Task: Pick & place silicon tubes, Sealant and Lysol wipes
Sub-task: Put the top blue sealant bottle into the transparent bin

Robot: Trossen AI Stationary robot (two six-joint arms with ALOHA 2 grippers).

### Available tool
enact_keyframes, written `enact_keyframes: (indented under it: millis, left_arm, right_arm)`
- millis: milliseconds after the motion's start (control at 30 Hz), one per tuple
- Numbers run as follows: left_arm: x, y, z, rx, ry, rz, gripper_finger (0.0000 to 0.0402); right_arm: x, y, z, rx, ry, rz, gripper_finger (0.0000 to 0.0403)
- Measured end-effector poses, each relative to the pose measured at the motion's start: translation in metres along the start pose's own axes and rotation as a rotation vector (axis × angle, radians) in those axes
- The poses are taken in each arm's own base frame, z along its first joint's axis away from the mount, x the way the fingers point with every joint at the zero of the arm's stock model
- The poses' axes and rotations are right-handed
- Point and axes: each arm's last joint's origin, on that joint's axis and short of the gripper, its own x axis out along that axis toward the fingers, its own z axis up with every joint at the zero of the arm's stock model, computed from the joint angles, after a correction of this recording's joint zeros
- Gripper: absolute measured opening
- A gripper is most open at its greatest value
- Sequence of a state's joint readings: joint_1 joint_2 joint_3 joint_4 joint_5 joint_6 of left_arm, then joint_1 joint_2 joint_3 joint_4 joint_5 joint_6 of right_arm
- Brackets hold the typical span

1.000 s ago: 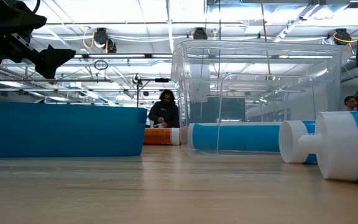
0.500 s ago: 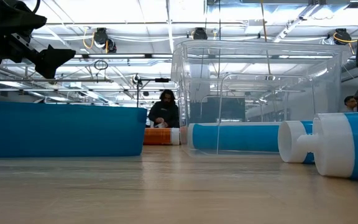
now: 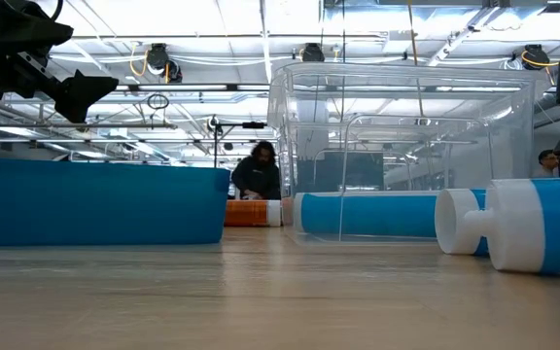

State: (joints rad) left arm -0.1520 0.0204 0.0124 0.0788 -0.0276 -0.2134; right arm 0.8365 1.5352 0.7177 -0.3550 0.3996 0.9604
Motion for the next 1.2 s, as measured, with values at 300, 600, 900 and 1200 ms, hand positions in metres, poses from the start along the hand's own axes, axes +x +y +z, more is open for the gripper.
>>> enact_keyframes:
  millis: [300,600,900,1200]
  left_arm:
    - [0.0,0.0,0.0,0.0,0.0,0.0,0.0395]
    - [0.0,0.0,0.0,0.0,0.0,0.0,0.0395]
    - [0.0,0.0,0.0,0.0,0.0,0.0,0.0395]
    - [0.0,0.0,0.0,0.0,0.0,0.0,0.0395]
  right_arm:
    - [0.0,0.0,0.0,0.0,0.0,-0.001,0.0377]
    - [0.0,0.0,0.0,-0.003,0.0,-0.001,0.0377]
    - [0.0,-0.0001,0.0,-0.004,0.0,-0.001,0.0356]
    - [0.0,0.0,0.0,-0.004,0.0,0.0,0.0311]
